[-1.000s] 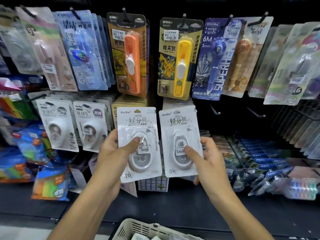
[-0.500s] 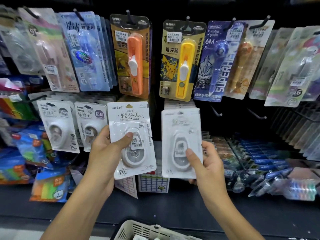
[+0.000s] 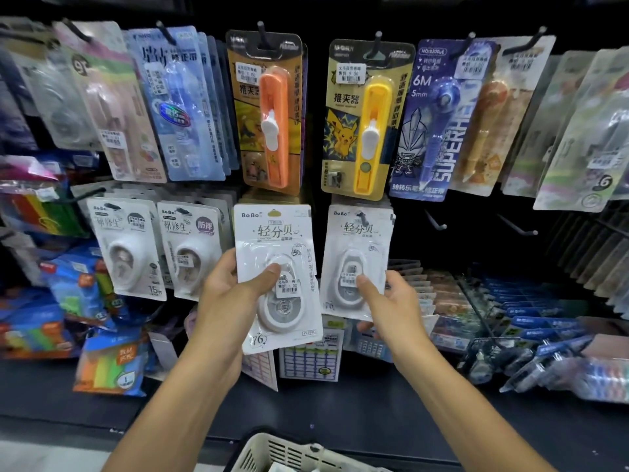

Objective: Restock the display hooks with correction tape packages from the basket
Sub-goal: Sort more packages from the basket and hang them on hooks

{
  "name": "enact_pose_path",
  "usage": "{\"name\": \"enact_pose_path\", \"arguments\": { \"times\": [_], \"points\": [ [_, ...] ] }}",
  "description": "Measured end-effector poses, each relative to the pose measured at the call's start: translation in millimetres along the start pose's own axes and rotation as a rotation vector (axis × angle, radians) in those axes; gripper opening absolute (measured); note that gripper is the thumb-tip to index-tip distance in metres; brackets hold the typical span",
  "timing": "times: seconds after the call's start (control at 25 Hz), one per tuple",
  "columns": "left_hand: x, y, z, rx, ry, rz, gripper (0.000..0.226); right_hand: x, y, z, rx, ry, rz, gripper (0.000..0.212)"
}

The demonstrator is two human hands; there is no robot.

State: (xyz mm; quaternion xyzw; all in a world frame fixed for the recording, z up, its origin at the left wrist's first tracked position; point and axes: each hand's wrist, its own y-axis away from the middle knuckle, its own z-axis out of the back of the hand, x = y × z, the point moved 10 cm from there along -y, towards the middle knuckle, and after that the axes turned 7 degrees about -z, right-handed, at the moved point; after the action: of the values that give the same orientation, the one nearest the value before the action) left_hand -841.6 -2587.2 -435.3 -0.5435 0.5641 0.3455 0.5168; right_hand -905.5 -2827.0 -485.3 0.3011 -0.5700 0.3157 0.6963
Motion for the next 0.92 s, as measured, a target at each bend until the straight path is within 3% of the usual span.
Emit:
{"name": "enact_pose_path", "arguments": {
  "times": [0.2,0.32,0.4,0.44,0.56,0.64,0.72,0.8,0.92],
  "points": [
    [4.3,-0.9,-2.9,0.019,-0.029,0.022,0.028,3.0,-53.5,-4.2,-0.053,0.033,-0.094,0.014],
    [5.9,-4.6,-1.3,0.025,-0.036,0.034,0.029,-4.8,-59.3,1.4,-0.020,0.156,-0.240,0.055],
    [7.3,-9.4,-2.4,0.029,-0.029,0.032,0.029,0.5,-41.7,17.5,-0.145,0.415,-0.100,0.057],
    [8.0,-12.1,-4.9,0.040,-0.027,0.027,0.029,5.4,-24.6,16.4,-0.124,0.394,0.000,0.053],
    [9.3,-11.6,-32.9,0.165,-0.005,0.025,0.031,8.6,31.6,-26.9,0.372,-0.067,0.031,0.051],
    [10.0,-3.3,-60.3,0.323,-0.049,-0.014,0.026,17.4,54.0,-36.2,0.500,-0.210,0.031,0.042],
    [1.1,-3.0,-68.8,0.408,-0.369,-0.203,0.025,24.2,59.0,-21.2,0.389,-0.195,0.050,0.032],
    [-8.5,-10.7,-56.7,0.375,-0.936,-0.450,0.052,20.8,55.3,0.9,0.253,-0.109,0.047,0.021],
    [-3.3,-23.9,-32.3,0.319,-1.363,-0.520,0.059,15.7,51.2,23.4,0.154,-0.079,0.023,0.010]
  ]
}}
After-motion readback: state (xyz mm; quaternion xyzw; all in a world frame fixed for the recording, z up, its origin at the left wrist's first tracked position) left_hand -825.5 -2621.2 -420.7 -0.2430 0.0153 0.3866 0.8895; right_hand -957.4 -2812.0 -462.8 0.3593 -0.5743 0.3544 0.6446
